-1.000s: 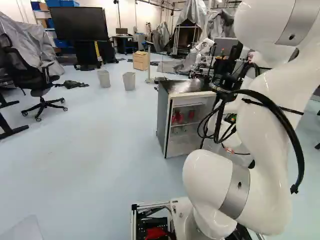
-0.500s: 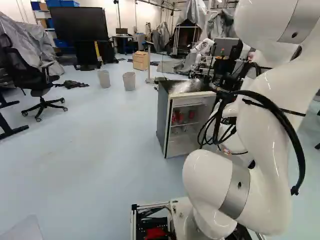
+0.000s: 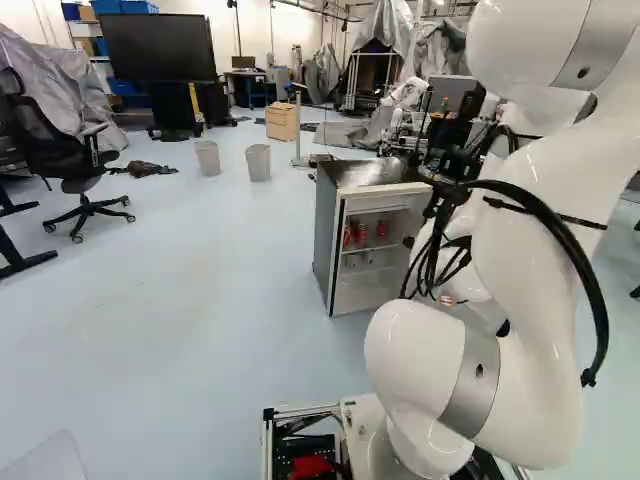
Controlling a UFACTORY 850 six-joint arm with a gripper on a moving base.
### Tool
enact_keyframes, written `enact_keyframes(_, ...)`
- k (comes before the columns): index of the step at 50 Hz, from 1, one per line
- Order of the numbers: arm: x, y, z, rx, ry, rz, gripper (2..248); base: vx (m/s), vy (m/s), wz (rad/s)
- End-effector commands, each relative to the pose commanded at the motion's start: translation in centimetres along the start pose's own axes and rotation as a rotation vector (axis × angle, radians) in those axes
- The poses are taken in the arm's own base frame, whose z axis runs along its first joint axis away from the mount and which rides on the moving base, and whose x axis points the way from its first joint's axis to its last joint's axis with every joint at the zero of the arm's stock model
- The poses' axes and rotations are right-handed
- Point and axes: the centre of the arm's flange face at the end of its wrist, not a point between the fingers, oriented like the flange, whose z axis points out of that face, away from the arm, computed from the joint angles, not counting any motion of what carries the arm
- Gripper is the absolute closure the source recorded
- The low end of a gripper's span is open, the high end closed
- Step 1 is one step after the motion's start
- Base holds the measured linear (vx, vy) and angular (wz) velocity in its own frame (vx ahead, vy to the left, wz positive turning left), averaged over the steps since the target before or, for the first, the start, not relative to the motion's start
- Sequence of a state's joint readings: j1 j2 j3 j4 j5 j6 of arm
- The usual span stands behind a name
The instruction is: Grab a drink from the fridge
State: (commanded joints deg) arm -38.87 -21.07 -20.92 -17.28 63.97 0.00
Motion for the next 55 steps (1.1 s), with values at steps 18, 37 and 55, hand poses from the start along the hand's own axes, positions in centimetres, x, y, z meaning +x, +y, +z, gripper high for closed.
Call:
enact_keyframes(18, -0.7, -1.8, 4.2, 0.177, -0.037, -0.082, 3, 0.0, 0.0, 0.0)
enact_keyframes(37, -1.5, -2.8, 8.9, 0.285, -0.053, -0.135, 3, 0.0, 0.0, 0.0)
enact_keyframes(55, -2.4, -3.5, 13.5, 0.314, -0.051, -0.152, 3, 0.0, 0.0, 0.0)
